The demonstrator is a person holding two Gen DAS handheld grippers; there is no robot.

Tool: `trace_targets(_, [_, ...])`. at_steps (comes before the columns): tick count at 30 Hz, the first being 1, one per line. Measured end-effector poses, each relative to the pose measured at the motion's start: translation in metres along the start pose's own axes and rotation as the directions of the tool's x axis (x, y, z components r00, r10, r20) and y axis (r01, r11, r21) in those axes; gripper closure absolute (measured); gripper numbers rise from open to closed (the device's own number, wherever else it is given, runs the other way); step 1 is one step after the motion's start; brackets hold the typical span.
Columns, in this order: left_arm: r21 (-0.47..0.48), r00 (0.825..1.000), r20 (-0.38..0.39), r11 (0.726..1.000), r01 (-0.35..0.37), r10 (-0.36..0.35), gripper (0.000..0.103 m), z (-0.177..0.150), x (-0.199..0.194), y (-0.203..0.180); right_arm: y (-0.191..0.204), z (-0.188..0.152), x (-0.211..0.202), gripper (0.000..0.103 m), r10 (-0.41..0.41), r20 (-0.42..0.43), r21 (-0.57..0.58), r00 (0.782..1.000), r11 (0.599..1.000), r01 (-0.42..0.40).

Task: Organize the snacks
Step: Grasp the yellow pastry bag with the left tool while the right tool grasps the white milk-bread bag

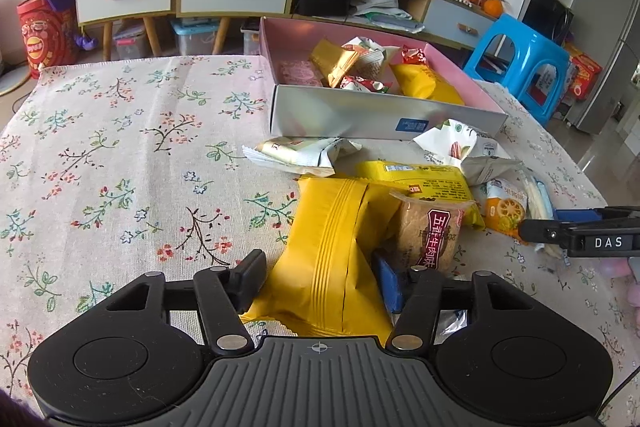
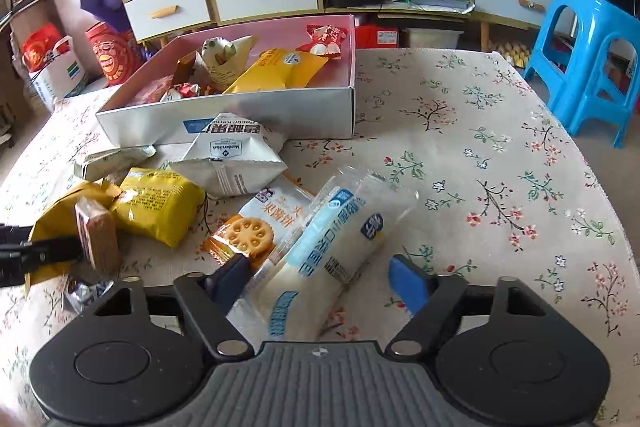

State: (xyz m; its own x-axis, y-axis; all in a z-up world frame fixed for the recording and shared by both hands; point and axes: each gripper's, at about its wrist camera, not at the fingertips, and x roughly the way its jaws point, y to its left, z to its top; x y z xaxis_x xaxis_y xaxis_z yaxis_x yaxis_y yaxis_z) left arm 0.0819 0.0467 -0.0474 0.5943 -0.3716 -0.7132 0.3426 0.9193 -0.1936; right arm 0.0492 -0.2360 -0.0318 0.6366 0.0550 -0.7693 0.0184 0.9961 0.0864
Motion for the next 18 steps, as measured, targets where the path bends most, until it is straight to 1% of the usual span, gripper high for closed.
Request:
trace_targets(1, [-0.001, 1.0, -0.001, 1.0, 0.002, -0.002, 0.049, 0.0, -0.001, 0.0, -0.001, 0.0, -0.001, 0.049, 0.003, 0.001, -0.002, 1.0, 1.0, -0.003])
trace_targets(2, [0.0, 1.0, -0.001, 1.0, 0.003, -0.003, 0.05, 0.0, -0.001, 0.0, -0.002, 0.0, -0.002, 0.052, 0.006, 0.001, -0.004, 1.0, 1.0, -0.006])
trace_targets(4, [0.002, 1.0, -0.003, 1.0, 0.002, -0.002, 0.053, 0.0, -0.002, -0.001, -0.004, 0.0, -0.003, 0.066, 0.014, -0.002, -0.003, 1.0, 1.0, -0.014])
trace_targets(5, [0.002, 1.0, -0.003, 1.0, 0.002, -0.002, 0.054, 0.0, -0.003, -0.002, -0.005, 0.001, -0.004, 0.068, 0.017, -0.006, 0.001, 1.0, 1.0, -0.017])
trace_targets(7, [0.0, 1.0, -0.005, 1.0, -0.001, 0.001, 0.056, 0.0, -0.005, -0.002, -0.008, 0.002, -0.005, 0.08, 0.028, -0.011, 0.012, 1.0, 1.0, -0.027])
trace_targets(9, [-0.008, 1.0, -0.009, 1.0, -0.001, 0.001, 0.058, 0.001, -0.007, -0.002, -0.01, 0.003, -0.006, 0.087, 0.03, -0.015, 0.021, 0.999, 0.999, -0.029])
trace_targets(13, [-0.034, 1.0, -0.023, 0.999, -0.001, 0.0, 0.06, 0.003, -0.011, -0.001, -0.012, 0.004, -0.009, 0.09, 0.038, -0.014, 0.021, 0.999, 0.999, -0.038])
trace_targets(18, [-0.076, 0.999, -0.043, 0.997, 0.0, -0.004, 0.061, 0.005, -0.017, 0.004, -0.011, 0.005, -0.012, 0.091, 0.046, -0.017, 0.02, 0.999, 0.999, -0.046])
